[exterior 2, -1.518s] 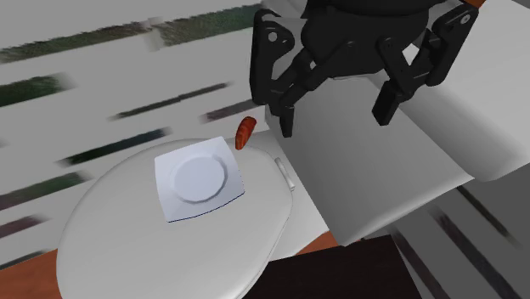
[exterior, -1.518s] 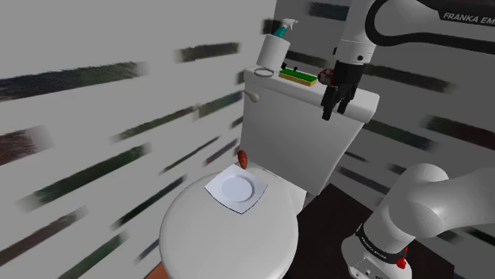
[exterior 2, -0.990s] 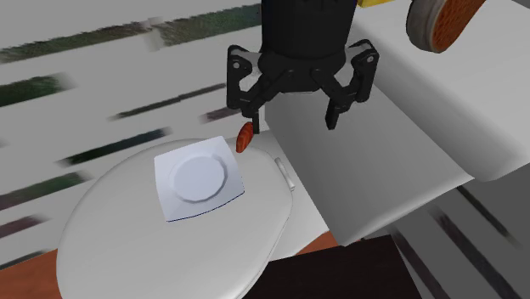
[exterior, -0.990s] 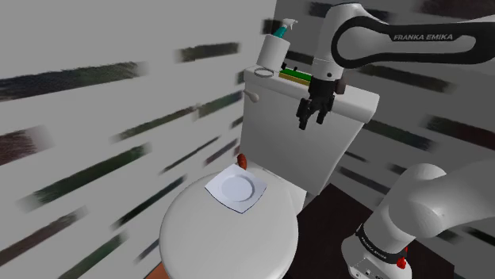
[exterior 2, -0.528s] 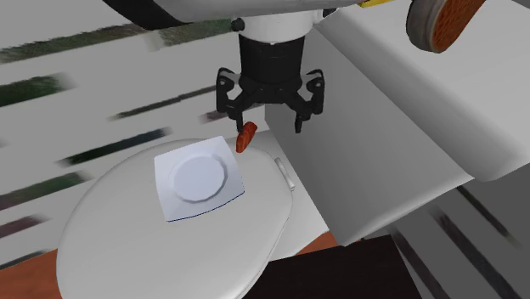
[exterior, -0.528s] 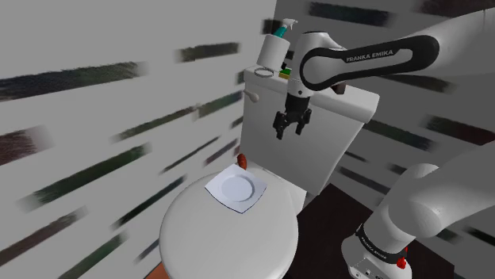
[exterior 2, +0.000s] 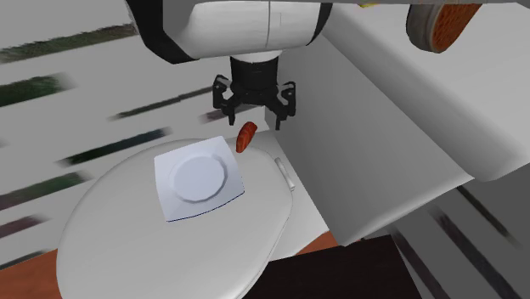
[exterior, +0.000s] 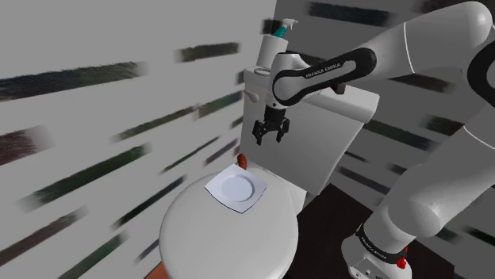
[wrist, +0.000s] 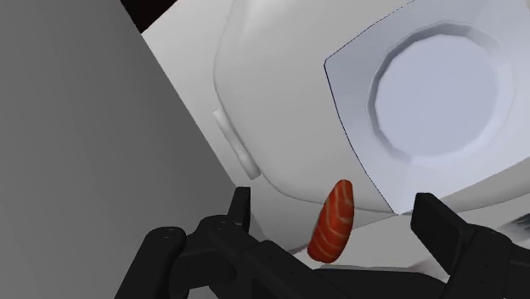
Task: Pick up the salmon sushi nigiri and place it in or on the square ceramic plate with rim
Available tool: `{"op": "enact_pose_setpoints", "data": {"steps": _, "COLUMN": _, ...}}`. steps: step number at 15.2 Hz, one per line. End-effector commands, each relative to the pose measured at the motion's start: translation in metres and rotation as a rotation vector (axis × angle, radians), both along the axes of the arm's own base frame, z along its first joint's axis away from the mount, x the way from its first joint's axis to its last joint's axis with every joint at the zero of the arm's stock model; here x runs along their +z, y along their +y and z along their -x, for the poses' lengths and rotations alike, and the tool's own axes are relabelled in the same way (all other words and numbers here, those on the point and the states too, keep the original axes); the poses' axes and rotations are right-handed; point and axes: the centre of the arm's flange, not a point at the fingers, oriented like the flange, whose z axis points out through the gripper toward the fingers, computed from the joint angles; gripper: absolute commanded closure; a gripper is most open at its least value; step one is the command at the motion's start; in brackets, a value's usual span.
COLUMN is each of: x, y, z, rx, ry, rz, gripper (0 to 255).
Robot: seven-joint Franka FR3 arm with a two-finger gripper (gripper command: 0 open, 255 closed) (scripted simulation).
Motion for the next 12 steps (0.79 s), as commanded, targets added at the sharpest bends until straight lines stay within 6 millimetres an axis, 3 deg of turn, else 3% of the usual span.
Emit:
{"op": "enact_pose_setpoints", "data": {"steps": 1, "x": -0.023, "y": 0.003, "z": -0.018, "rx": -0.026, "ry": -0.003, "rz": -0.003, "gripper": 0}}
{"op": "enact_pose_setpoints", "data": {"steps": 12, "x": -0.123, "y": 0.007, "z": -0.114, "rx": -0.159, "ry": -0.013, "rz": -0.018, "gripper": 0}}
